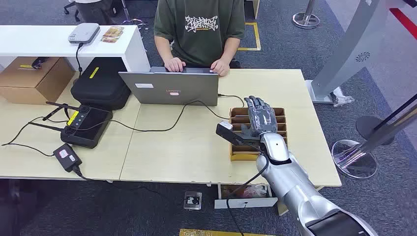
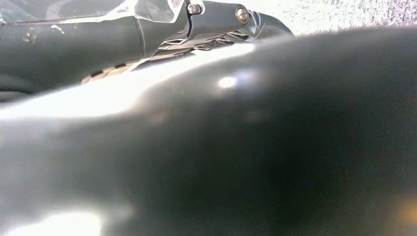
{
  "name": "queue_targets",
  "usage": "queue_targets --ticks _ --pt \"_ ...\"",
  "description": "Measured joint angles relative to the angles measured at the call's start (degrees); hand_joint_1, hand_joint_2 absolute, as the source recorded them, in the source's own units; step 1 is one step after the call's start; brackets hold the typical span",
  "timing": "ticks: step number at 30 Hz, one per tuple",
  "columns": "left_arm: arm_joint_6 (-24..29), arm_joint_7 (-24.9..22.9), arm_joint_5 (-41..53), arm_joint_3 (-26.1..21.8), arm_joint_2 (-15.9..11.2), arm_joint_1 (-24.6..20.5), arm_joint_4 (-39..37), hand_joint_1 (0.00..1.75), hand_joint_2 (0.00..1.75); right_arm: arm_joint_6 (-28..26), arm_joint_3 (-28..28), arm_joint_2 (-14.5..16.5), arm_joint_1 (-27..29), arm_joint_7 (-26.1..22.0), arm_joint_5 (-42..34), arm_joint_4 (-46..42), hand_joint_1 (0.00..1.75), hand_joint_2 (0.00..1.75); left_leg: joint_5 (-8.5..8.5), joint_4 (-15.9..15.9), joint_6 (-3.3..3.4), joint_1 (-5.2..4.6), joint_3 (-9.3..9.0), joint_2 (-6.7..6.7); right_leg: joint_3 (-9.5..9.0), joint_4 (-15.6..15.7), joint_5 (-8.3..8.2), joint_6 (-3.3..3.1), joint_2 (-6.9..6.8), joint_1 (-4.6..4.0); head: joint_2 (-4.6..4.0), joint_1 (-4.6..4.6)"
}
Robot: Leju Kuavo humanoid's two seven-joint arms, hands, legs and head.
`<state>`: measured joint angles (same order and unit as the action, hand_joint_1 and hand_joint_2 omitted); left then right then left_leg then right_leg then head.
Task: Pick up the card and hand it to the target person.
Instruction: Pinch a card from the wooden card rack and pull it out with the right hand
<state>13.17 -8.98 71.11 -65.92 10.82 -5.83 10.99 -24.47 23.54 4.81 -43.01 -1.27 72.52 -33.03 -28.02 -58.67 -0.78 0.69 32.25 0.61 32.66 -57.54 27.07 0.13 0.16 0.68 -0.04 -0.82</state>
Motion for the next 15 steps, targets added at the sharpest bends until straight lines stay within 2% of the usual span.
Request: queue_targets --ticks 1,3,5,8,15 --pt "0.00 0.00 -0.03 0.00 0.00 0.00 0.00 0.00 0.00 -0.04 0.00 0.00 0.00 -0.03 0.00 0.01 0.74 1.75 0.00 0.00 0.00 0.00 0.00 0.00 0.00 0.00 0.00 0.00 0.00 0.00 0.00 0.00" --pt "-0.01 0.00 -0.10 0.00 0.00 0.00 0.00 0.00 0.00 -0.12 0.00 0.00 -0.01 -0.14 -0.01 0.02 0.93 1.75 0.00 0.00 0.00 0.00 0.00 0.00 0.00 0.00 0.00 0.00 0.00 0.00 0.00 -0.01" --pt "-0.01 0.00 -0.16 0.00 0.01 0.00 0.00 0.00 0.00 -0.20 0.00 0.00 -0.01 -0.25 -0.02 0.01 0.99 1.75 0.00 0.00 0.00 0.00 0.00 0.00 0.00 0.00 0.00 0.00 0.00 0.00 0.00 -0.01" --pt "-0.01 0.00 -0.18 0.00 0.02 0.00 0.00 0.00 0.00 -0.38 0.00 0.00 -0.01 -0.45 -0.01 0.00 0.82 1.75 0.00 0.00 0.00 0.00 0.00 0.00 0.00 0.00 0.00 0.00 0.00 0.00 0.00 0.00" --pt "0.01 0.00 -0.33 -0.02 0.04 0.00 0.00 0.00 0.00 -1.17 0.00 0.23 -0.02 -1.72 0.00 -0.07 0.77 1.75 0.00 0.00 0.00 0.00 0.00 0.00 0.00 0.00 0.00 0.00 0.00 0.00 0.00 0.00"
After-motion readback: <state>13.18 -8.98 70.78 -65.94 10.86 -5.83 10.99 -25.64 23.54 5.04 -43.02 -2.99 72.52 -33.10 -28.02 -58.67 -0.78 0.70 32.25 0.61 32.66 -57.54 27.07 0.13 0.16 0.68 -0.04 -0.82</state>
